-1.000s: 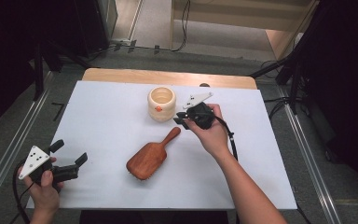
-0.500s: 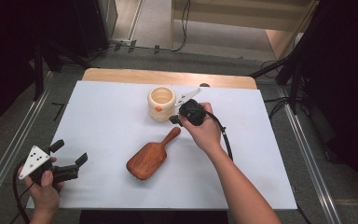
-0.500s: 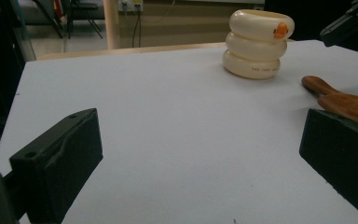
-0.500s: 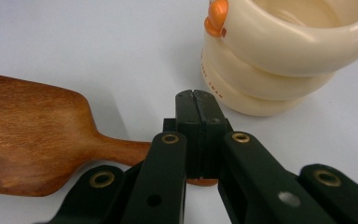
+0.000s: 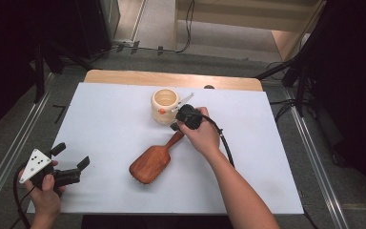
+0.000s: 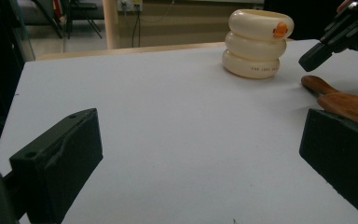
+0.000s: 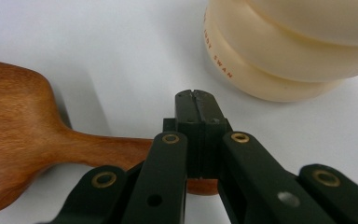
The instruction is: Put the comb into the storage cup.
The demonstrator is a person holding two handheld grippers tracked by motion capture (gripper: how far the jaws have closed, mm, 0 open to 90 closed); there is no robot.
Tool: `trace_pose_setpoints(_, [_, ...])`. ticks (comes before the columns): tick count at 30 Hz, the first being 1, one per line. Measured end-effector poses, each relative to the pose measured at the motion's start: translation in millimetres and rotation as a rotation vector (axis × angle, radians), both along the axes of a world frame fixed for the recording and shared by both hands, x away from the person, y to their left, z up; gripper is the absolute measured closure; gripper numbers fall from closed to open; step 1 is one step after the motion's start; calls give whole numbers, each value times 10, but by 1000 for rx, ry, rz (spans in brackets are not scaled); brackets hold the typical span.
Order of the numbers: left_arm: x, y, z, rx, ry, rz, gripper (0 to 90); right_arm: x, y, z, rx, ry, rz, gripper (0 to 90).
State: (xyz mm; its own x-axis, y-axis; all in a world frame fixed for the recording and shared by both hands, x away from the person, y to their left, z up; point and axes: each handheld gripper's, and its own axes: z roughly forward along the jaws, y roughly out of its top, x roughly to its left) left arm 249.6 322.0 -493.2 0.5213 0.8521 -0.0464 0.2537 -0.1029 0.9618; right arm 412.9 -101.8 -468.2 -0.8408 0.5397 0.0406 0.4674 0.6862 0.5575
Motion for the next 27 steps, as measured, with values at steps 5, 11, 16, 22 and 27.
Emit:
trace_pose_setpoints(5, [1,-1,0,4,-2,-5,0,16,35,-59,-29,10,3,881])
trace_pose_setpoints(11, [0,-4,0,5,-1,-5,0,16,32,-79,-52,12,-4,881])
trace_pose_setpoints(16, [-1,-6,-1,11,0,-4,0,21,37,-107,-69,-3,-5,881])
trace_pose_setpoints(22, [0,0,-2,5,-3,-4,0,11,35,-128,-80,5,4,881])
trace_pose_setpoints(27, [0,0,-2,5,-2,-4,0,-48,7,-121,-94,15,19,881])
